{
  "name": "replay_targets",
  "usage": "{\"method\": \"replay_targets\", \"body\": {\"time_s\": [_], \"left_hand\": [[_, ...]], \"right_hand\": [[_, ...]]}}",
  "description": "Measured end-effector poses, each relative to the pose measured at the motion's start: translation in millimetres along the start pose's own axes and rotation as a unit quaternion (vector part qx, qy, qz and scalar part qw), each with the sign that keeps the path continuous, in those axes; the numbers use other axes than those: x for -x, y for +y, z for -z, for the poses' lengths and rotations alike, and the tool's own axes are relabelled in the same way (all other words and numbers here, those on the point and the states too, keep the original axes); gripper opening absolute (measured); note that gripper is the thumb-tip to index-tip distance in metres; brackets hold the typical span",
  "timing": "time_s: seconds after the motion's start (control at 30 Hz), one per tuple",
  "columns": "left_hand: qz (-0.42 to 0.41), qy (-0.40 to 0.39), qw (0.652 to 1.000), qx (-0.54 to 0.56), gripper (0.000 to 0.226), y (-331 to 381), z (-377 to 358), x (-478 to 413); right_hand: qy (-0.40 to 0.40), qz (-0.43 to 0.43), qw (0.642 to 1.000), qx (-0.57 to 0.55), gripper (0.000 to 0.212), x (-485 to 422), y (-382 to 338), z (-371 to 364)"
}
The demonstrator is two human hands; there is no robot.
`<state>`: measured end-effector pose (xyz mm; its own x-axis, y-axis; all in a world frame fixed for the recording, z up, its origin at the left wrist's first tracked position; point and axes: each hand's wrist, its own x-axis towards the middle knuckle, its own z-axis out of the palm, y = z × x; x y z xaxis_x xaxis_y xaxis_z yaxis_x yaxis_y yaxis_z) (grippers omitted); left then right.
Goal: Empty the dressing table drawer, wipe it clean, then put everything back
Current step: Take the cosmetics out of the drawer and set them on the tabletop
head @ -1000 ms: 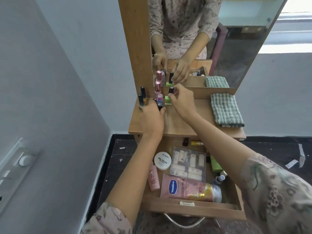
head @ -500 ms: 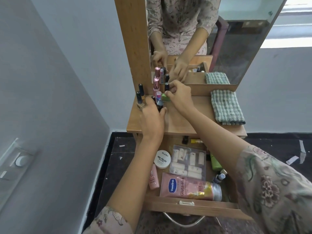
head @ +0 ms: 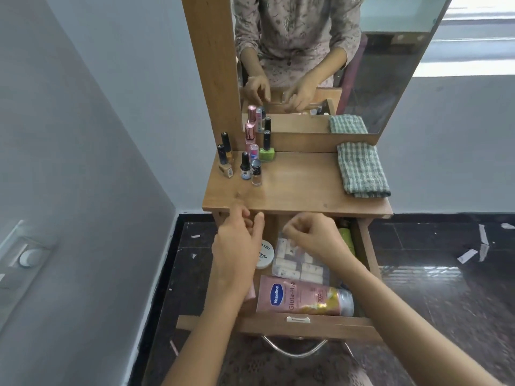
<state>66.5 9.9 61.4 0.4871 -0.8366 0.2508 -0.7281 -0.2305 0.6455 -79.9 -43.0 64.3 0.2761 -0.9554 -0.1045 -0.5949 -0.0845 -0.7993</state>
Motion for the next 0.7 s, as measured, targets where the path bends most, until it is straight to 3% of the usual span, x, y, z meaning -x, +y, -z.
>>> {"method": "replay_targets", "body": {"time_s": [0.1,0.2,0.37,0.53,0.7], "left_hand": [[0.06,-0.058,0.995,-0.047,0.02,-11.6,-6.3,11.0],[0.084,-0.108,0.986,-0.097,0.025,-15.3,-10.2,15.7],[0.081,-0.151,0.976,-0.134,0.026,-7.0,-12.5,14.9],[0.084,-0.165,0.974,-0.128,0.023,-5.7,-17.0,15.5],[0.084,-0.162,0.975,-0.126,0.025,-9.1,-13.7,18.1]], "right_hand": [[0.0,-0.123,0.992,-0.005,0.026,-2.5,27.0,-7.7],[0.031,-0.173,0.984,-0.008,0.035,-11.8,29.9,-16.4],[0.077,-0.182,0.98,-0.014,0.022,-28.1,27.8,-33.0],[0.132,-0.191,0.971,-0.063,0.026,-39.8,32.5,-48.5],[0.156,-0.171,0.973,-0.006,0.027,-37.1,33.1,-49.5]]}}
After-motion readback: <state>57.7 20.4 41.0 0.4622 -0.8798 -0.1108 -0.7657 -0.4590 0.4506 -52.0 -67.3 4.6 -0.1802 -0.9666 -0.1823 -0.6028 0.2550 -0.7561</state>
